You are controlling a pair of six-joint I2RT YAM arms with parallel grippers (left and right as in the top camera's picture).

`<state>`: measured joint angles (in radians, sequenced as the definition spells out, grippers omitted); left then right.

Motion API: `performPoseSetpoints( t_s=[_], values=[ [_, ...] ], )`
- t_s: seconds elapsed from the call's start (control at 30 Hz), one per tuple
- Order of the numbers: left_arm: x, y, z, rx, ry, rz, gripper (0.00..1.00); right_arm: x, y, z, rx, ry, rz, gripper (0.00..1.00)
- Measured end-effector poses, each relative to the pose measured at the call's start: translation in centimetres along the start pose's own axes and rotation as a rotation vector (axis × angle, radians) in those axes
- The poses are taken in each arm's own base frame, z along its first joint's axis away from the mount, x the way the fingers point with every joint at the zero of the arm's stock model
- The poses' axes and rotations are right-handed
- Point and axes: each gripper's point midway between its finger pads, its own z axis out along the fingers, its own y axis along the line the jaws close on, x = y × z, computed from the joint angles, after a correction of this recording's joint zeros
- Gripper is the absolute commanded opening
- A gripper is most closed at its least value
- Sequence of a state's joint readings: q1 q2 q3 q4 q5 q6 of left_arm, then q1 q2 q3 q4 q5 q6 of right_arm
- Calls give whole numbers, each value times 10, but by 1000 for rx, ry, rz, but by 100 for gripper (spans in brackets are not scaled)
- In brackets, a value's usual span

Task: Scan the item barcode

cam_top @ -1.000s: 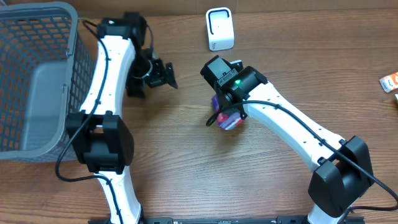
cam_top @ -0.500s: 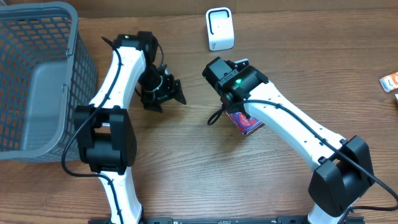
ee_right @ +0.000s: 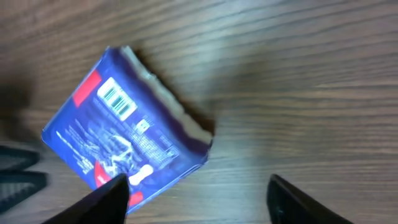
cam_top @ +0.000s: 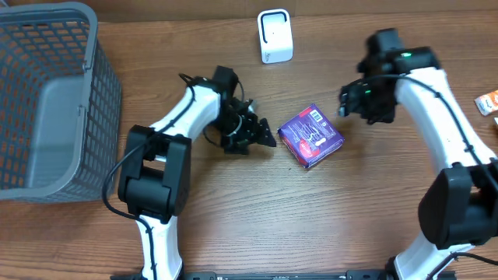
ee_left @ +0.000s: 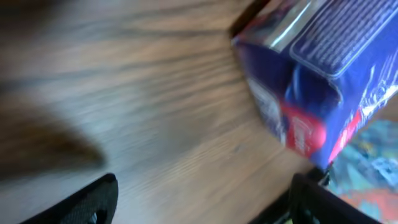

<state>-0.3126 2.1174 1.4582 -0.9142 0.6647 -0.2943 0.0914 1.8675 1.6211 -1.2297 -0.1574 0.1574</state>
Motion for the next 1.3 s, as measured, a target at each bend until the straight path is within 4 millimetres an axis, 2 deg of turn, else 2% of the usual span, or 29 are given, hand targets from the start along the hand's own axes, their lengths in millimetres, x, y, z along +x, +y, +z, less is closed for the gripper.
performPoseSetpoints(
  t_s=[0.13,0.27,0.37,0.4,0.5,0.7,0.8,0.87,1.0,1.1,1.2,1.3],
  values=[
    [-2,-21,21,75,-25,8,81,-10,-14,0,-37,-26,36,61],
    [-6,-45,35,132,-53,45,80,-1,-18,17,-53,-1,38,62],
    [-6,-56,42,145,-65,63,78,6,-18,30,-69,15,36,61],
    [-6,-58,45,142,-67,60,76,7,-17,34,-76,19,36,58],
    [-7,-58,48,116,-81,32,55,9,-13,46,-122,10,35,43],
    [-10,-56,49,87,-104,-8,19,21,5,64,-258,34,29,41],
    [-9,-58,47,81,-105,-24,7,32,10,70,-295,61,30,40],
    [-7,-57,46,76,-98,-29,4,39,13,74,-308,84,32,41],
    [-1,-51,39,18,-71,-76,4,42,17,74,-324,93,27,41],
    [3,-38,26,-87,-61,-123,4,42,18,74,-326,95,26,42],
    [4,-20,2,-255,-76,-161,4,42,18,74,-326,94,25,43],
    [-3,-4,-37,-468,-139,-178,4,42,18,74,-325,94,26,44]
  ],
)
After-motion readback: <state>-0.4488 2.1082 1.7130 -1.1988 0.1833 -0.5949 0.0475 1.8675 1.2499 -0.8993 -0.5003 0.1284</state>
